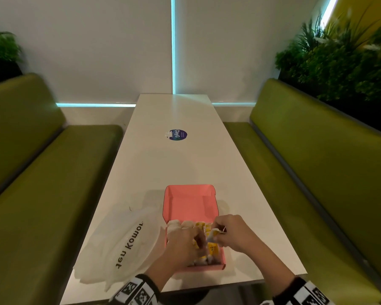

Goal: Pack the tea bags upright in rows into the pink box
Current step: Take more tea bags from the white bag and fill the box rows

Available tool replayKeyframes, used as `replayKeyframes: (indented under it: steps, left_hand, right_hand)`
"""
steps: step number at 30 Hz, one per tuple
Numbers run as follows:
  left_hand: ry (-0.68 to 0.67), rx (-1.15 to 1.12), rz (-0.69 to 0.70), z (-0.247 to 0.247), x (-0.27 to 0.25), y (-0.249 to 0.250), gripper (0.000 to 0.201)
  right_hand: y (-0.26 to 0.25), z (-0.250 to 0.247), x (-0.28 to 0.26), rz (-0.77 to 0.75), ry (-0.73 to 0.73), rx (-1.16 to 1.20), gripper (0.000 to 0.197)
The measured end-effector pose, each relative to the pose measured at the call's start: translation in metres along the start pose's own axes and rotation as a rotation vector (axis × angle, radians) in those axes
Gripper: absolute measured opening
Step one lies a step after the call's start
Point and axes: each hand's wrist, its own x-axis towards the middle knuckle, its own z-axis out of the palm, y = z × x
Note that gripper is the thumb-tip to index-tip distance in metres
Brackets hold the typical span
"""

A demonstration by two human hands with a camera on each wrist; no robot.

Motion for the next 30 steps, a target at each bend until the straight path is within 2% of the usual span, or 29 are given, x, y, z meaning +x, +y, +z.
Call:
replayKeyframes:
  steps: [4, 7, 10, 13, 15, 18, 21, 30]
  left_hand:
    - [-0.17, 0.054, -0.023, 0.012, 0.0, 0.007, 0.043]
    - [-0.213, 0.241, -0.046, 0.016, 0.003, 0.012, 0.036]
    - [-0.193, 0.223, -0.074, 0.019, 0.006, 0.013, 0.039]
    - [-0.216, 0.303, -0.086, 0.018, 0.005, 0.019, 0.026]
    - [-0.177, 0.33, -0.08, 0.02, 0.007, 0.019, 0.026]
    - [-0.141, 0.319, -0.09, 0.022, 0.005, 0.019, 0.023]
    - [-0.11, 0.299, -0.116, 0.026, 0.007, 0.014, 0.024]
    - [-0.104, 0.215, -0.106, 0.034, 0.007, 0.003, 0.028]
  right_hand:
    - [0.01, 0.018, -0.004, -0.002, -0.027, -0.123, 0.012]
    - [0.013, 0.032, -0.004, 0.046, -0.045, -0.284, 0.025]
    - [0.014, 0.04, -0.001, 0.086, -0.019, -0.363, 0.025]
    - [0.014, 0.043, 0.0, 0.085, 0.004, -0.392, 0.023]
    - [0.015, 0.046, 0.0, 0.069, 0.009, -0.41, 0.023]
    - [0.017, 0.049, -0.003, 0.084, -0.042, -0.504, 0.021]
    - [0.019, 0.052, -0.006, 0.035, -0.078, -0.615, 0.022]
    - [0.016, 0.048, -0.006, -0.004, -0.146, -0.685, 0.023]
